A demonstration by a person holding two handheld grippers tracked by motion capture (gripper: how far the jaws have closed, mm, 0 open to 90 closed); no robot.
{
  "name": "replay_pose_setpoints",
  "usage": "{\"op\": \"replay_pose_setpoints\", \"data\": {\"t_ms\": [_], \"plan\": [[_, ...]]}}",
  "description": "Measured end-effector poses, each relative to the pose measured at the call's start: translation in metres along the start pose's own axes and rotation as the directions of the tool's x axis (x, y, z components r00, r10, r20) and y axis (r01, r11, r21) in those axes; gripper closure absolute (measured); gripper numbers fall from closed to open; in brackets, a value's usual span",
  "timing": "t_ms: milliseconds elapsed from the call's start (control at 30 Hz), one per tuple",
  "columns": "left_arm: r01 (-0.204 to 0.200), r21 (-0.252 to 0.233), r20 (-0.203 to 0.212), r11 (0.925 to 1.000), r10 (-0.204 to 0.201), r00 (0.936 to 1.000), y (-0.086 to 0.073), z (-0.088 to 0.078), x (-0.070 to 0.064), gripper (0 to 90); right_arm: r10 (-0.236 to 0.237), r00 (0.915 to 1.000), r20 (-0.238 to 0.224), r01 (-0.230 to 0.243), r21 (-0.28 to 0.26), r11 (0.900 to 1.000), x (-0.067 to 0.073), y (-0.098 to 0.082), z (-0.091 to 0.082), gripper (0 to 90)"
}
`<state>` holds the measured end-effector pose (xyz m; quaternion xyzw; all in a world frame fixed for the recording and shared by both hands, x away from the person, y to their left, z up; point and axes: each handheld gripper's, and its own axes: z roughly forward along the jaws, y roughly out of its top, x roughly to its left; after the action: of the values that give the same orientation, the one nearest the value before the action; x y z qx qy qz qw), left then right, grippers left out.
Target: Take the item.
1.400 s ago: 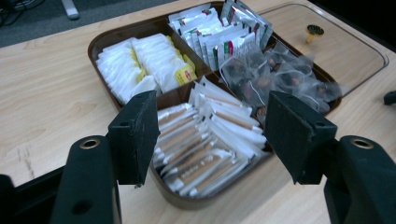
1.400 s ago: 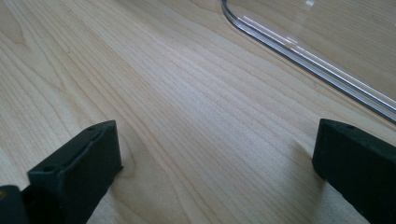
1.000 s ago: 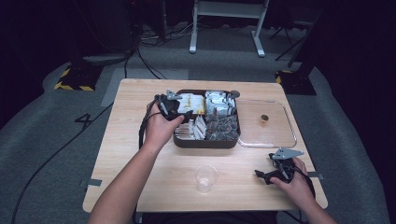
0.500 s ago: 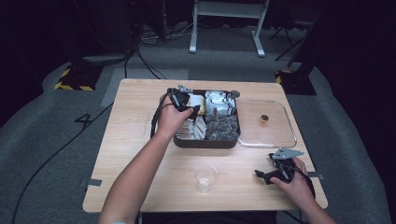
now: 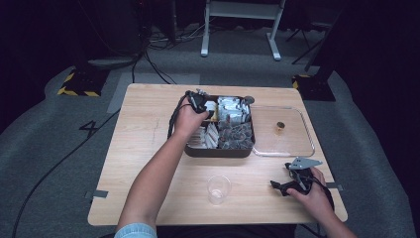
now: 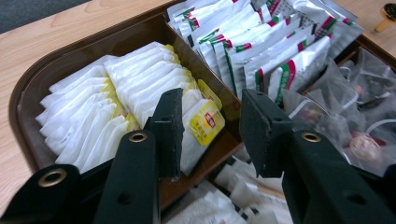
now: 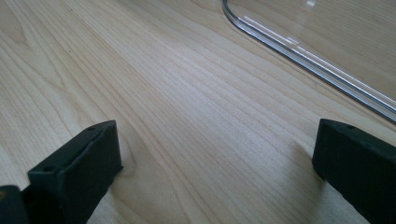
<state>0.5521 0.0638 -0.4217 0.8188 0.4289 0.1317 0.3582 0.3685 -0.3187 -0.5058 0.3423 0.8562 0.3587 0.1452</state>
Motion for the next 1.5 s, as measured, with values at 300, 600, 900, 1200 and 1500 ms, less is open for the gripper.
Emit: {"op": "replay_pose_setpoints", "data": {"t_ms": [300,600,900,1200,1500], "plan": [[0.034,0.061,0.000,0.9976,-0.034,0.9994,0.001,0.019,0.012,64.0,0.001,1.0000,0.000,-0.001,0.000,1.000,0.000,0.000,0.000,1.3],[0.043,0.102,0.004,0.9938,-0.044,0.9990,0.002,0.032,0.010,65.1,0.000,1.0000,0.000,0.000,0.000,1.000,0.000,0.000,0.000,1.3],[0.067,0.138,-0.004,0.9882,-0.067,0.9978,0.004,0.037,0.015,65.3,-0.001,1.0000,0.000,0.001,0.000,1.000,0.000,0.000,0.000,1.5],[0.074,0.192,-0.022,0.9786,-0.071,0.9972,0.006,0.043,0.015,64.0,-0.001,1.0000,0.000,0.001,0.000,1.000,0.000,0.000,0.000,1.5],[0.056,0.224,-0.037,0.9731,-0.049,0.9981,0.006,0.047,0.013,73.1,-0.001,1.0000,0.000,0.001,0.000,1.000,0.000,0.000,0.000,1.5]]}}
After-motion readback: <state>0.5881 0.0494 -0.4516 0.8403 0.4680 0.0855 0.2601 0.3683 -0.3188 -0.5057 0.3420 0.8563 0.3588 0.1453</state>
